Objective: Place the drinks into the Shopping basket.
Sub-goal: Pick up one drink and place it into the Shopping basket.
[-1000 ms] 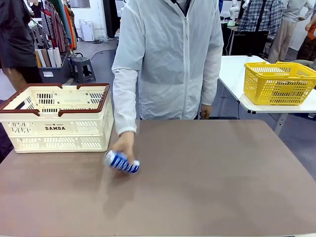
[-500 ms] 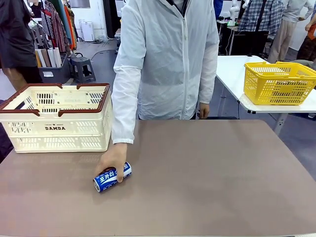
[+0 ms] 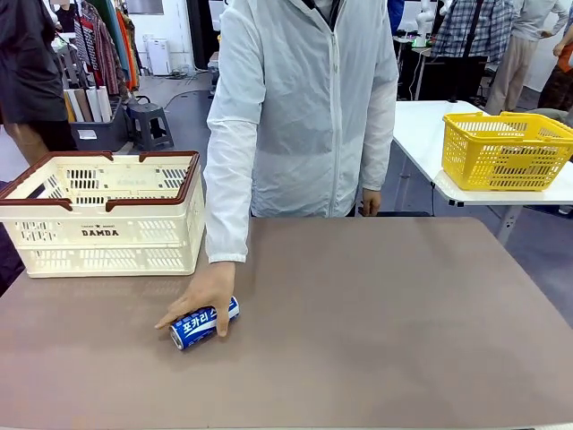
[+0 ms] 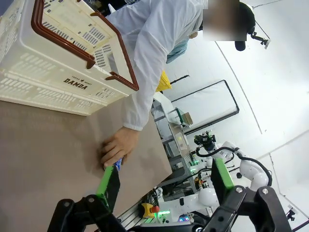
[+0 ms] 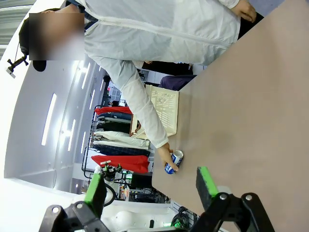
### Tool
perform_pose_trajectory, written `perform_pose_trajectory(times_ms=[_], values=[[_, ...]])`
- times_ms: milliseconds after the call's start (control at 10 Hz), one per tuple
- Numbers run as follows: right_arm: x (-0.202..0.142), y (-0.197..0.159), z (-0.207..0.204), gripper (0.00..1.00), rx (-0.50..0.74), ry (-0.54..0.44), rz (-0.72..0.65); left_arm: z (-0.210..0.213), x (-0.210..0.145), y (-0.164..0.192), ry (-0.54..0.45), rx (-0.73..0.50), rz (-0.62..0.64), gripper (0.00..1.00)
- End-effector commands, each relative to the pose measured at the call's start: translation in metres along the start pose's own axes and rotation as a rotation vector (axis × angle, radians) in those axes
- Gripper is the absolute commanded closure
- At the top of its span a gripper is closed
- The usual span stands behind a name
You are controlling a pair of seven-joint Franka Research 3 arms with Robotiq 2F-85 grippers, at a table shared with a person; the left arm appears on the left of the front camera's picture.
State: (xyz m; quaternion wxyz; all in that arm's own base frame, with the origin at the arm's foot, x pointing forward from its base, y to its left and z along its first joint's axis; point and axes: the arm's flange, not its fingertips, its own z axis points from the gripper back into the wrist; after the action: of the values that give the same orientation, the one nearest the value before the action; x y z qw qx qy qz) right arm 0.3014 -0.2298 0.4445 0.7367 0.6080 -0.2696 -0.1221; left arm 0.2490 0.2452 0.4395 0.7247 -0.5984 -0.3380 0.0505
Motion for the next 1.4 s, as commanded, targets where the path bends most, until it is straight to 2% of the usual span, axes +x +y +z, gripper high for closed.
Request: perform_pose_trajectory(times_ms=[0, 100, 200, 300, 400, 500, 700, 800, 900, 1000, 1100, 1200, 1300], values=[[0.002, 0.003, 0.001, 0.00, 0.006, 0.002, 0.012, 0.000, 0.000, 0.000, 0.000, 0.000, 0.000, 0.00], [0.002, 0.003, 0.001, 0.00, 0.006, 0.002, 0.012, 0.004, 0.019, -0.007, 0.066, 0.024, 0.029, 0.00], [0.002, 0.003, 0.001, 0.00, 0.006, 0.002, 0.012, -0.024, 0.027, -0.027, 0.158, 0.127, 0.047, 0.00], [0.002, 0.003, 0.001, 0.00, 0.006, 0.002, 0.012, -0.072, 0.029, -0.052, 0.285, 0.258, 0.056, 0.00], [0.002, 0.003, 0.001, 0.00, 0.006, 0.002, 0.012, -0.132, 0.025, -0.077, 0.449, 0.382, 0.015, 0.00], [0.002, 0.003, 0.001, 0.00, 0.006, 0.002, 0.012, -0.178, 0.017, -0.096, 0.535, 0.489, -0.023, 0.00], [0.002, 0.003, 0.001, 0.00, 0.006, 0.002, 0.012, -0.257, -0.008, -0.113, 0.655, 0.653, -0.084, 0.00], [0.002, 0.003, 0.001, 0.00, 0.006, 0.002, 0.012, -0.278, -0.009, -0.107, 0.669, 0.690, -0.078, 0.00], [0.002, 0.003, 0.001, 0.00, 0.006, 0.002, 0.012, -0.260, 0.019, -0.099, 0.620, 0.686, -0.028, 0.00], [0.002, 0.003, 0.001, 0.00, 0.006, 0.002, 0.012, -0.210, 0.052, -0.093, 0.486, 0.694, 0.022, 0.00], [0.002, 0.003, 0.001, 0.00, 0.006, 0.002, 0.012, -0.138, 0.071, -0.091, 0.465, 0.672, 0.040, 0.00], [0.002, 0.003, 0.001, 0.00, 0.006, 0.002, 0.012, -0.059, 0.074, -0.082, 0.355, 0.652, 0.110, 0.00], [0.002, 0.003, 0.001, 0.00, 0.006, 0.002, 0.012, -0.011, 0.063, -0.070, 0.296, 0.634, 0.163, 0.00]])
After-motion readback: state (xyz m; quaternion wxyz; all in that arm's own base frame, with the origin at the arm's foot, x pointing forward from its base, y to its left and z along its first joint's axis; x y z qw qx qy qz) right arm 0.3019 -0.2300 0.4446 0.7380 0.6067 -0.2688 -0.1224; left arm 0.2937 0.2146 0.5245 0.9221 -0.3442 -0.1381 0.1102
